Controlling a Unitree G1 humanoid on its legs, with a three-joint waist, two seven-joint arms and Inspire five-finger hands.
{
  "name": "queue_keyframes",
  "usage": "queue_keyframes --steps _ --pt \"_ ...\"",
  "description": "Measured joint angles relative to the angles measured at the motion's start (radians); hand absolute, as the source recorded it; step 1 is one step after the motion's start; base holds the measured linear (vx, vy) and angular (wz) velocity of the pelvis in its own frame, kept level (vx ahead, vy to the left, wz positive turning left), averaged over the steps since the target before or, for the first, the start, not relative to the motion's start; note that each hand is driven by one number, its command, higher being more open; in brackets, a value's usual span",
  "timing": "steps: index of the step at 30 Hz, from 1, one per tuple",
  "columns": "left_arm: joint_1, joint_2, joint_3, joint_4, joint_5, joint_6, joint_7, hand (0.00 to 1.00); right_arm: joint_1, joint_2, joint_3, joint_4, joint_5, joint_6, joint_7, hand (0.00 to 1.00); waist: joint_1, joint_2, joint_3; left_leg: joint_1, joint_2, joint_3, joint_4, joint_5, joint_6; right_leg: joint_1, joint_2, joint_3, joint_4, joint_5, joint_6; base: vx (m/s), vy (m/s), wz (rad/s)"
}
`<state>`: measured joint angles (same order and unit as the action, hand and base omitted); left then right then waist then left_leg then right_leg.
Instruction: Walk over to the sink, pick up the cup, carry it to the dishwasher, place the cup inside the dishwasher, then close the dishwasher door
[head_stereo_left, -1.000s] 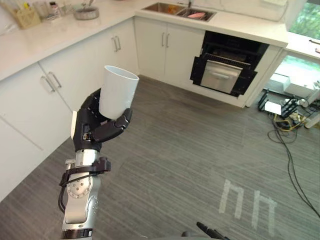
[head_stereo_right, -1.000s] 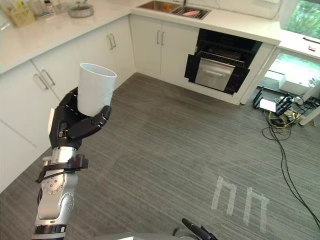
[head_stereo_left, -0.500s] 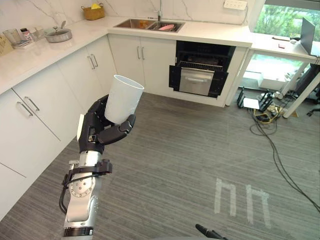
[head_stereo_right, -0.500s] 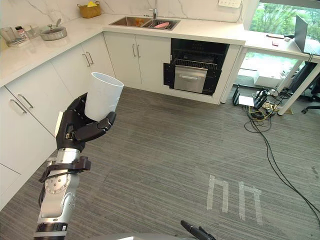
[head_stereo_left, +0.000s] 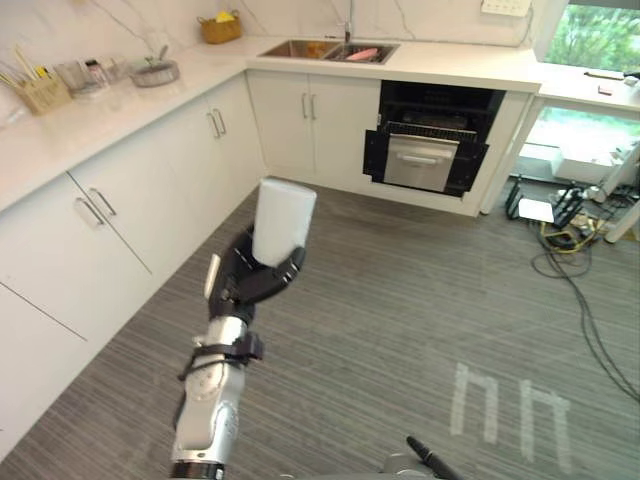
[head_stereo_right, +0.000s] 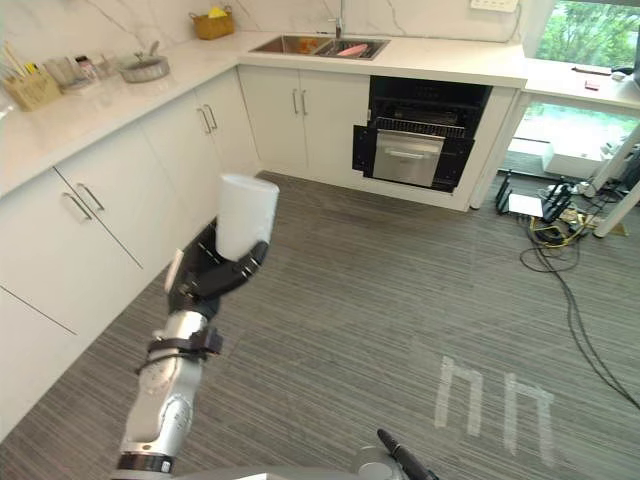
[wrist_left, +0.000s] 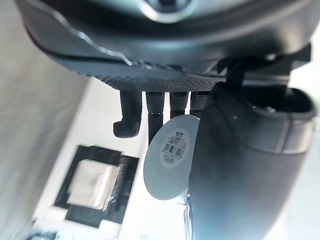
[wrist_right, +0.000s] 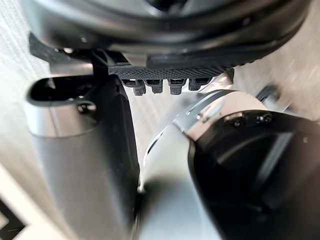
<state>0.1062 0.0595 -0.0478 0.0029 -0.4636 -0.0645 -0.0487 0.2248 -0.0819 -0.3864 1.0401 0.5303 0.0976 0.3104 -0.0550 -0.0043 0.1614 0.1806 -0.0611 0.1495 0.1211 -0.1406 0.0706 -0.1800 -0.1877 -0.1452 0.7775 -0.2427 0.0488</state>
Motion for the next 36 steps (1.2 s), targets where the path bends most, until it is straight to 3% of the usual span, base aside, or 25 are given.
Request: queue_keyframes --steps 3,5,6,8,10,11,12,14,15,18,20,22,24,25,26,27,28,29,30,31,32,33,34,35,36 --pt "-0.013 0.024 0.000 0.008 -0.019 0.031 0.000 0.00 -0.011 0.021 0.005 -0.013 -0.004 -0.031 0.008 1.00 -0.009 -0.003 0.014 0.007 0.017 -0.027 0.015 -0.022 -0.004 -0.077 0.061 -0.009 -0.239 0.042 0.025 0.11 0.011 0.32" --pt "-0.045 0.046 -0.002 0.007 -0.020 0.056 0.005 0.00 -0.008 0.025 0.000 -0.012 -0.005 -0.043 -0.005 1.00 -0.013 -0.017 0.014 0.012 0.015 -0.053 0.020 -0.051 -0.017 -0.098 0.064 0.004 -0.485 0.160 0.040 0.26 -0.076 0.38" --pt "-0.050 0.048 -0.003 0.007 -0.024 0.063 0.006 0.00 -0.003 0.025 -0.001 -0.012 -0.005 -0.043 -0.010 1.00 -0.016 -0.017 0.013 0.017 0.015 -0.062 0.025 -0.063 -0.021 -0.097 0.061 0.006 -0.511 0.177 0.036 0.38 -0.147 0.40" --pt "-0.058 0.041 -0.018 0.007 -0.029 0.072 0.006 0.00 0.021 0.023 -0.026 -0.011 -0.013 -0.038 -0.039 1.00 -0.018 -0.009 0.002 0.046 0.036 -0.097 0.052 -0.131 -0.043 -0.093 0.068 0.004 -0.495 0.269 -0.011 0.44 -0.179 0.39" --pt "-0.054 0.040 -0.051 0.006 -0.028 0.072 0.005 0.00 0.038 0.029 -0.049 -0.012 -0.034 -0.036 -0.063 1.00 -0.025 0.014 -0.022 0.086 0.080 -0.124 0.031 -0.172 -0.046 -0.086 0.093 -0.027 -0.427 0.288 -0.030 0.47 -0.190 0.42" --pt "-0.045 0.036 -0.062 0.006 -0.029 0.072 0.005 0.00 0.045 0.027 -0.053 -0.014 -0.051 -0.034 -0.072 1.00 -0.028 0.027 -0.036 0.108 0.101 -0.127 0.006 -0.179 -0.036 -0.082 0.109 -0.046 -0.410 0.269 -0.055 0.70 -0.248 0.52" --pt "-0.041 0.027 -0.090 0.008 -0.027 0.073 0.005 0.00 0.037 0.026 -0.073 -0.007 -0.103 -0.034 -0.092 1.00 -0.033 0.036 -0.053 0.016 0.141 -0.094 0.287 -0.182 -0.078 -0.054 0.134 -0.080 -0.388 0.191 -0.078 0.58 -0.214 0.38" --pt "-0.036 0.012 -0.104 0.008 -0.027 0.075 0.004 0.00 0.041 0.021 -0.077 -0.012 -0.134 -0.038 -0.103 1.00 -0.033 0.037 -0.051 -0.070 0.182 -0.081 0.516 -0.106 -0.156 0.002 0.148 -0.096 -0.405 0.168 -0.080 0.57 -0.224 0.24" --pt "-0.038 -0.006 -0.105 0.007 -0.027 0.075 -0.002 0.00 0.050 0.015 -0.069 -0.008 -0.140 -0.055 -0.124 1.00 -0.027 0.045 -0.035 -0.155 0.256 -0.046 0.769 0.017 -0.134 0.100 0.185 -0.104 -0.447 0.134 -0.118 0.58 -0.198 0.05" --pt "-0.038 0.000 -0.074 0.006 -0.026 0.070 -0.020 0.00 0.045 0.007 -0.027 -0.010 -0.118 -0.136 -0.143 1.00 -0.003 0.044 -0.020 -0.301 0.337 0.049 1.017 -0.031 -0.079 0.258 0.221 -0.064 -0.504 0.073 -0.134 0.59 -0.140 -0.34" --pt "-0.037 -0.002 -0.044 0.000 -0.025 0.064 -0.021 0.00 0.028 0.002 0.008 -0.039 -0.090 -0.180 -0.149 1.00 0.011 0.043 -0.014 -0.370 0.334 0.070 0.946 -0.067 -0.082 0.308 0.222 -0.028 -0.522 0.066 -0.123 0.45 -0.067 -0.58" --pt "-0.017 -0.018 0.008 -0.029 -0.019 0.049 -0.021 0.00 -0.006 -0.002 0.091 -0.161 -0.060 -0.227 -0.171 1.00 0.019 0.036 -0.002 -0.421 0.284 0.068 0.627 -0.087 -0.116 0.362 0.210 0.037 -0.541 0.052 -0.121 0.48 0.029 -1.01" --pt "0.035 -0.031 0.025 -0.096 0.015 0.038 -0.016 0.00 -0.031 -0.005 0.168 -0.296 -0.050 -0.280 -0.190 1.00 0.024 0.036 0.005 -0.413 0.227 0.013 0.220 -0.010 -0.171 0.401 0.197 0.102 -0.552 0.050 -0.121 0.46 0.147 -1.10" --pt "0.067 -0.035 0.016 -0.154 0.044 0.032 -0.015 0.00 -0.047 -0.006 0.200 -0.365 -0.051 -0.322 -0.197 1.00 0.037 0.043 0.010 -0.423 0.228 -0.021 0.091 0.031 -0.206 0.426 0.196 0.139 -0.553 0.024 -0.112 0.52 0.319 -1.21" --pt "0.075 -0.036 0.008 -0.182 0.059 0.009 -0.017 0.00 -0.067 -0.007 0.218 -0.408 -0.052 -0.356 -0.199 1.00 0.055 0.042 0.014 -0.439 0.236 -0.029 0.084 0.036 -0.214 0.466 0.186 0.162 -0.546 -0.041 -0.078 0.52 0.359 -1.18" --pt "0.072 -0.035 0.006 -0.186 0.059 -0.006 -0.020 0.00 -0.075 -0.007 0.220 -0.428 -0.052 -0.370 -0.200 1.00 0.062 0.043 0.015 -0.445 0.239 -0.031 0.111 0.070 -0.202 0.488 0.176 0.171 -0.540 -0.081 -0.050 0.53 0.423 -0.87" --pt "0.074 -0.022 0.006 -0.185 0.062 -0.018 -0.022 0.00 -0.087 0.003 0.225 -0.446 -0.052 -0.387 -0.210 1.00 0.064 0.021 0.004 -0.442 0.208 -0.025 0.202 0.144 -0.180 0.522 0.132 0.184 -0.503 -0.156 -0.071 0.47 0.376 -0.45" --pt "0.076 -0.021 0.009 -0.185 0.062 -0.021 -0.022 0.00 -0.082 0.003 0.223 -0.475 -0.052 -0.387 -0.224 1.00 0.062 -0.030 -0.023 -0.447 0.150 0.001 0.255 0.144 -0.174 0.536 0.063 0.180 -0.480 -0.195 -0.087 0.49 0.353 -0.24" --pt "0.074 -0.022 0.013 -0.185 0.062 -0.024 -0.022 0.00 -0.082 0.000 0.220 -0.493 -0.052 -0.387 -0.229 1.00 0.055 -0.045 -0.031 -0.450 0.132 0.009 0.270 0.140 -0.167 0.530 0.039 0.173 -0.443 -0.199 -0.096 0.54 0.317 -0.20" --pt "0.071 -0.032 0.026 -0.189 0.062 -0.030 -0.020 0.00 -0.088 -0.003 0.212 -0.540 -0.052 -0.375 -0.241 1.00 0.063 -0.052 -0.030 -0.448 0.097 0.038 0.302 0.132 -0.096 0.445 -0.026 0.145 -0.261 -0.183 -0.070 0.56 0.320 -0.25" --pt "0.066 -0.025 0.031 -0.191 0.075 -0.032 -0.019 0.00 -0.089 0.009 0.199 -0.583 -0.052 -0.356 -0.249 1.00 0.062 -0.071 -0.020 -0.431 0.057 0.071 0.344 0.086 -0.044 0.373 -0.097 0.115 -0.068 -0.132 -0.031 0.55 0.327 -0.23" --pt "0.064 -0.021 0.033 -0.191 0.086 -0.032 -0.018 0.00 -0.089 0.015 0.198 -0.593 -0.051 -0.347 -0.253 1.00 0.057 -0.080 -0.014 -0.417 0.035 0.080 0.365 0.056 -0.031 0.342 -0.134 0.101 0.026 -0.081 -0.019 0.52 0.332 -0.05" --pt "0.064 -0.018 0.030 -0.191 0.117 -0.028 -0.017 0.00 -0.083 0.023 0.198 -0.595 -0.060 -0.328 -0.262 1.00 0.052 -0.087 -0.010 -0.373 0.001 0.083 0.382 -0.003 -0.002 0.297 -0.196 0.072 0.160 0.082 -0.035 0.42 0.246 0.09" --pt "0.065 -0.019 0.019 -0.191 0.132 -0.025 -0.015 0.00 -0.075 0.026 0.200 -0.593 -0.067 -0.319 -0.266 1.00 0.050 -0.083 -0.010 -0.340 -0.007 0.080 0.375 -0.024 0.008 0.283 -0.210 0.069 0.196 0.189 -0.038 0.63 0.308 0.07" --pt "0.063 -0.023 0.006 -0.200 0.152 -0.025 -0.006 0.00 -0.065 0.038 0.210 -0.592 -0.092 -0.312 -0.267 1.00 0.046 -0.066 0.000 -0.277 -0.009 0.067 0.352 -0.055 0.023 0.242 -0.210 0.064 0.287 0.193 -0.036 0.52 0.220 0.06"
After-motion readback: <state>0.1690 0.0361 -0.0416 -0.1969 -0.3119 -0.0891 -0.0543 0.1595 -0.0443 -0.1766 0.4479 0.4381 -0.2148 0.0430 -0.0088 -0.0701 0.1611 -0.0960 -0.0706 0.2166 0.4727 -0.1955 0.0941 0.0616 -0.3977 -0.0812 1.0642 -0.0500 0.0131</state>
